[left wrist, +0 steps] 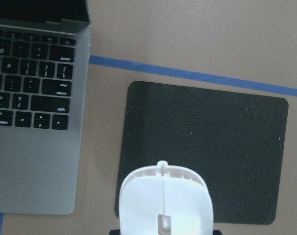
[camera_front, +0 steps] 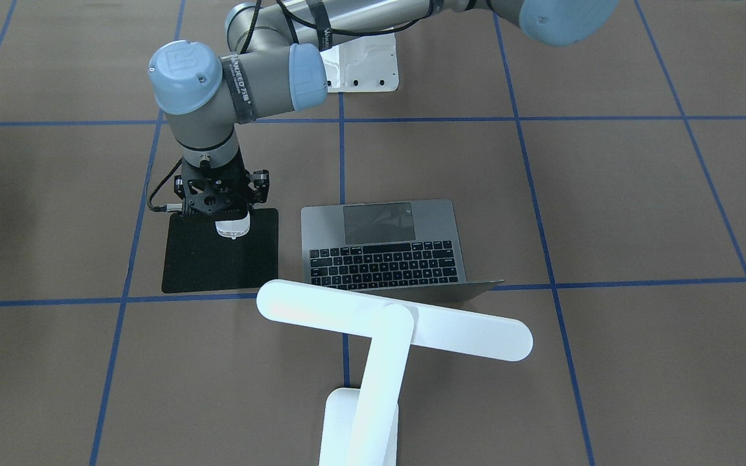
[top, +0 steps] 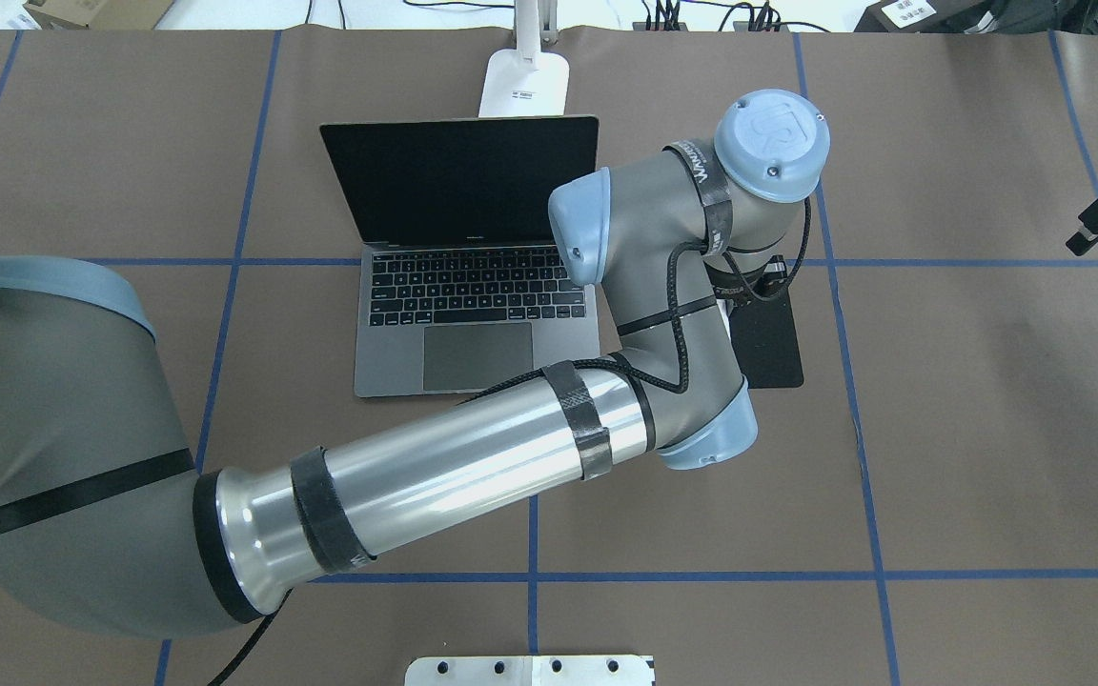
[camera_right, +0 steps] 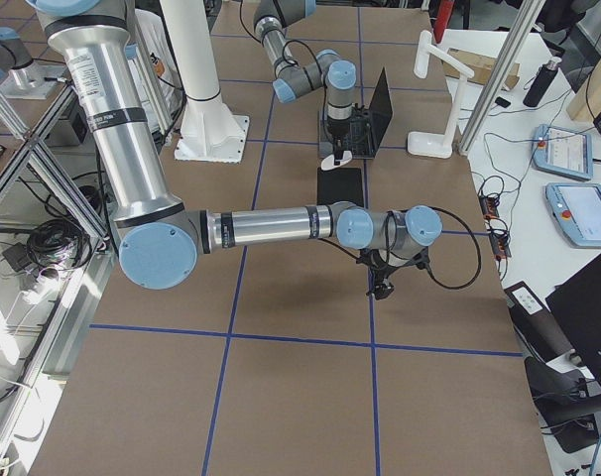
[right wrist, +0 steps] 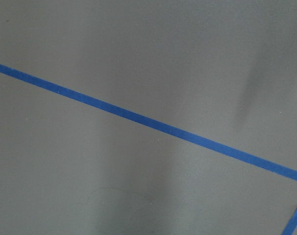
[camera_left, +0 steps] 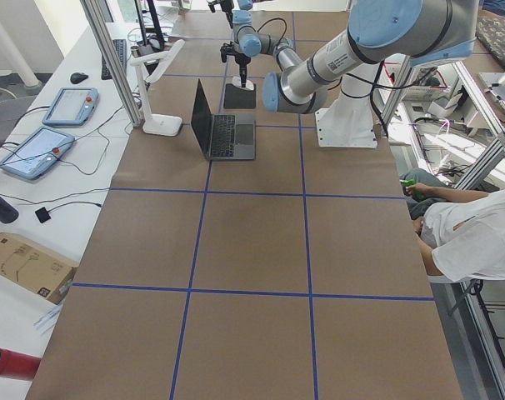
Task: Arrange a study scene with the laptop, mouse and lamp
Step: 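Carry the white mouse with the left gripper across onto the black mouse pad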
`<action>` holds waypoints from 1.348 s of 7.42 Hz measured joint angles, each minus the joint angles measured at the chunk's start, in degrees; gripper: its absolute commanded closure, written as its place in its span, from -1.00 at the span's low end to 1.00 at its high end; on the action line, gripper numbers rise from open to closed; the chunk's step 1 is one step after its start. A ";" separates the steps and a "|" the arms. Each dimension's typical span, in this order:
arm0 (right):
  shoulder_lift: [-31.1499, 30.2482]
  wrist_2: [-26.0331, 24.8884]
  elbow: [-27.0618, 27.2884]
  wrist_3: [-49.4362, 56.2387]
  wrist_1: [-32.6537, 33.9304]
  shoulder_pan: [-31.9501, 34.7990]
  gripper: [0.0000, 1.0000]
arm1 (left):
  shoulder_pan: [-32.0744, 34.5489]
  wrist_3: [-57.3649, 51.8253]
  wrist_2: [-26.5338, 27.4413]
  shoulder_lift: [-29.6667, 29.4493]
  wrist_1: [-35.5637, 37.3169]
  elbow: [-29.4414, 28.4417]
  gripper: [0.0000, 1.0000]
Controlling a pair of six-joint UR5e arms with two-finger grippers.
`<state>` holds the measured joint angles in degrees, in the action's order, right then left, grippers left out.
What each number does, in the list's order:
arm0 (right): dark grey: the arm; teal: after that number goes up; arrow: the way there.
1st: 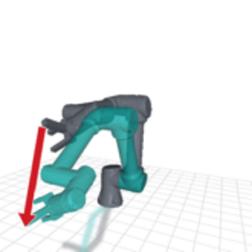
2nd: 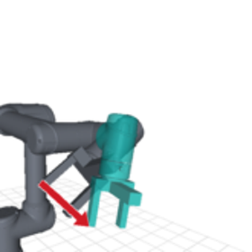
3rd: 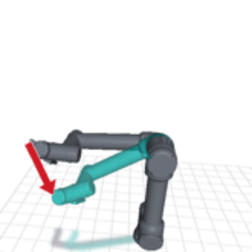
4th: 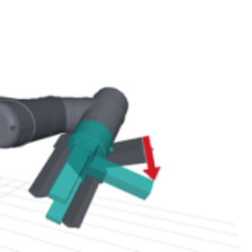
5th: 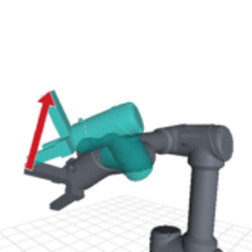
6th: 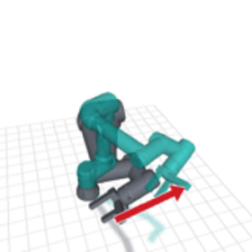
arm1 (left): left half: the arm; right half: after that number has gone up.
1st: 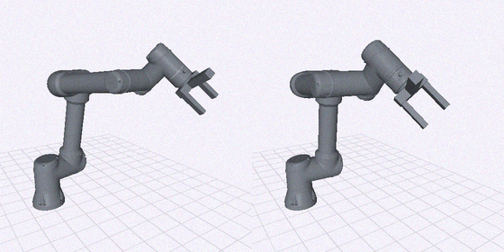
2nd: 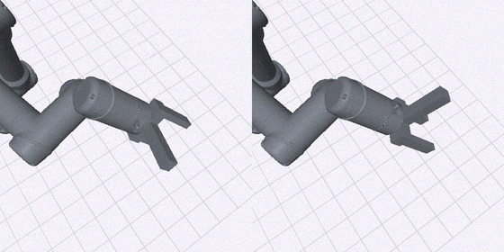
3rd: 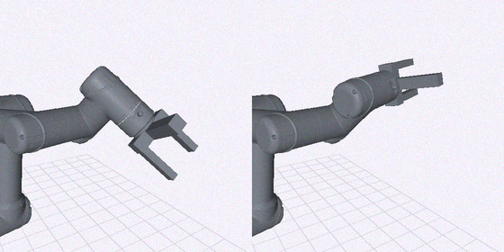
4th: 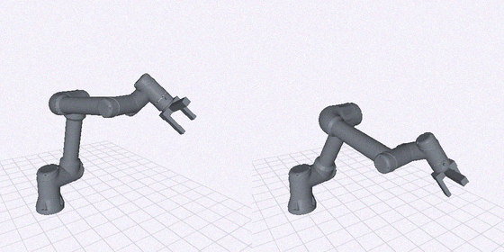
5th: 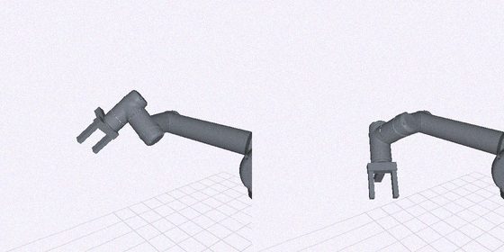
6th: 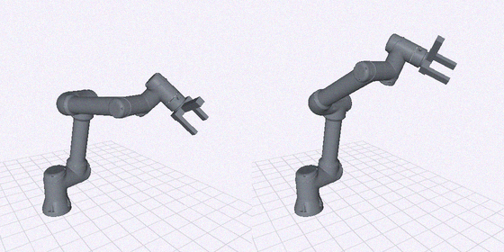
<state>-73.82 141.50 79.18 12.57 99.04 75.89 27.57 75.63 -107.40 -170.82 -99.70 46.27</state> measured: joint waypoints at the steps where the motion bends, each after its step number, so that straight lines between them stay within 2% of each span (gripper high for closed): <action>1: 0.04 0.00 -0.03 0.00 -0.41 -0.25 -0.95 | -0.56 -0.79 1.86 -1.40 -1.79 -3.77 0.14; 3: 0.07 0.08 -0.27 -0.08 -1.16 -0.61 -0.95 | -1.12 -0.95 3.73 -3.56 -5.00 -9.30 0.13; 6: 0.08 0.19 -0.85 -0.09 -1.42 -0.83 -0.96 | -1.97 1.44 5.33 -4.62 -8.08 -12.96 0.07; 8: 0.08 0.31 -1.02 -0.12 -1.50 -0.89 -0.95 | -2.16 1.40 6.08 -4.68 -8.70 -13.77 -0.44; 9: 0.08 0.34 -1.04 -0.11 -1.52 -0.94 -0.95 | -2.30 1.27 6.70 -4.70 -9.28 -14.27 -0.93; 10: 0.08 0.35 -1.04 -0.09 -1.51 -0.97 -0.95 | -2.47 0.95 7.20 -4.70 -9.95 -14.69 -0.99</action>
<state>-73.74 141.85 78.14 12.47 97.54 74.92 25.09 76.57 -100.20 -175.51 -109.66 31.58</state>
